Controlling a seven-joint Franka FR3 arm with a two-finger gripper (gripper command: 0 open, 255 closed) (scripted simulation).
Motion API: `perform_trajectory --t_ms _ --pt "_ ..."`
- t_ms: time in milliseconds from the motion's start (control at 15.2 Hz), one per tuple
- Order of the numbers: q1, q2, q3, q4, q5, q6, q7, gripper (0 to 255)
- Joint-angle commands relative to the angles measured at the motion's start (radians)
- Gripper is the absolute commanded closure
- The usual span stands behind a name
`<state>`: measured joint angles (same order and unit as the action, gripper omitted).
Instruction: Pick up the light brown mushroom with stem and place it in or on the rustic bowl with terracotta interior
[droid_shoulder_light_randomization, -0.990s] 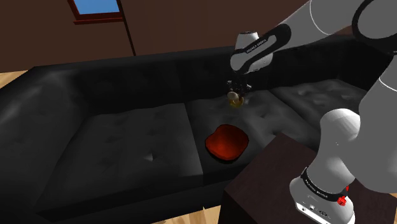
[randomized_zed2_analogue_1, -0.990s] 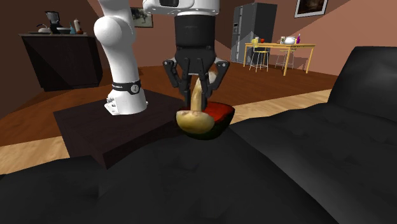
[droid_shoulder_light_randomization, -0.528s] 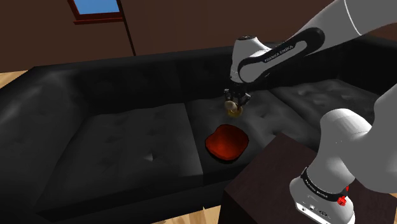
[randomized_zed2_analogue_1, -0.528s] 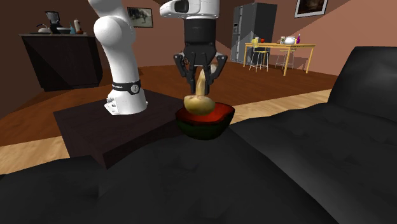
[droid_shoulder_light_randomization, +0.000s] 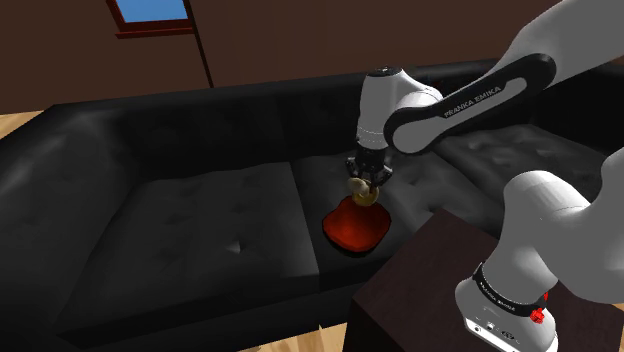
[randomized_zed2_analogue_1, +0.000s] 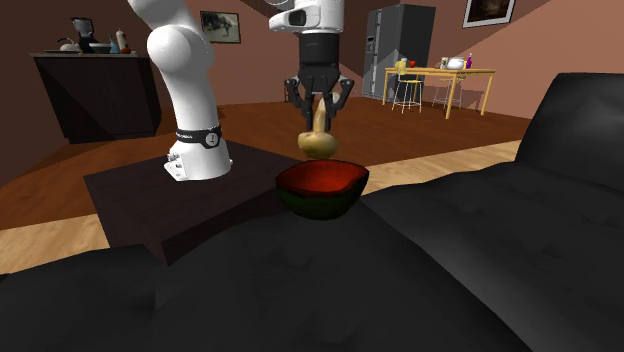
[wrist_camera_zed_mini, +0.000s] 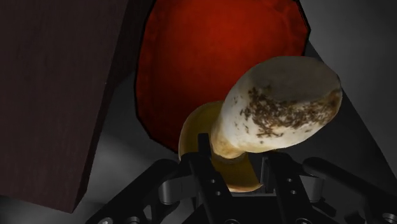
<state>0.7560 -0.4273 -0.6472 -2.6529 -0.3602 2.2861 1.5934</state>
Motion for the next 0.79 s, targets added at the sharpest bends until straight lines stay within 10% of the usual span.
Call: perform_trajectory --t_ms 0,726 --pt "0.008 -0.025 0.041 -0.029 0.0 -0.003 0.054 255" --pt "0.041 0.125 -0.023 -0.087 0.022 0.201 0.028 255"
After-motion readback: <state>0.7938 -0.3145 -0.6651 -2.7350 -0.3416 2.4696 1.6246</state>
